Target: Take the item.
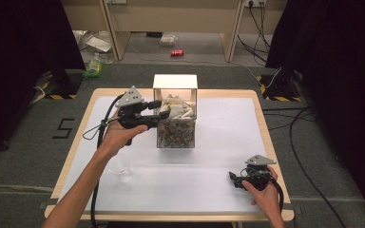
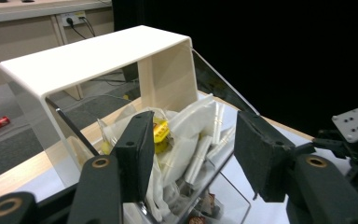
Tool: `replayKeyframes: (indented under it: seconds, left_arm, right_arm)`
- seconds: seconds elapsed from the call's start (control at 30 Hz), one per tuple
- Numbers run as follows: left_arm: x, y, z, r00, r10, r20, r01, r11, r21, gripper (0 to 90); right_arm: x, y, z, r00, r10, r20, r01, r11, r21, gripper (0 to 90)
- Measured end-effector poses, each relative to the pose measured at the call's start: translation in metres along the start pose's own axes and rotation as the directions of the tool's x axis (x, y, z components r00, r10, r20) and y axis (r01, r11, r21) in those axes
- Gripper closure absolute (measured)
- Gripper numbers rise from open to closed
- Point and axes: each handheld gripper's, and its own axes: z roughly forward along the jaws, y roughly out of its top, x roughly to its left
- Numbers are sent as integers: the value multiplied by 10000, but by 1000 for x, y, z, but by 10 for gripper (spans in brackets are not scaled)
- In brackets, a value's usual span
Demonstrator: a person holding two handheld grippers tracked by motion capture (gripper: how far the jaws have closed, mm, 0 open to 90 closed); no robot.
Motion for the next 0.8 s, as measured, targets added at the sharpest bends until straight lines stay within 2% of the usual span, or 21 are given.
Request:
replayKeyframes:
  seconds: [0.2, 0.57, 0.8]
  left_arm:
    - [-1, 4, 9, 9999, -7, -139, 7, 10000, -53, 493]
    - [1, 5, 26, 9992, 120, -379, -107, 9993, 349, 493]
    - [-1, 6, 33, 9991, 228, -369, -210, 9986, 485, 518]
  right_arm:
    - [0, 0, 0, 10000, -3, 3, 3, 10000, -9, 108]
    - [0, 0, 0, 10000, -2, 4, 2, 10000, -10, 108]
    - [0, 0, 0, 10000, -3, 11, 3, 10000, -10, 108]
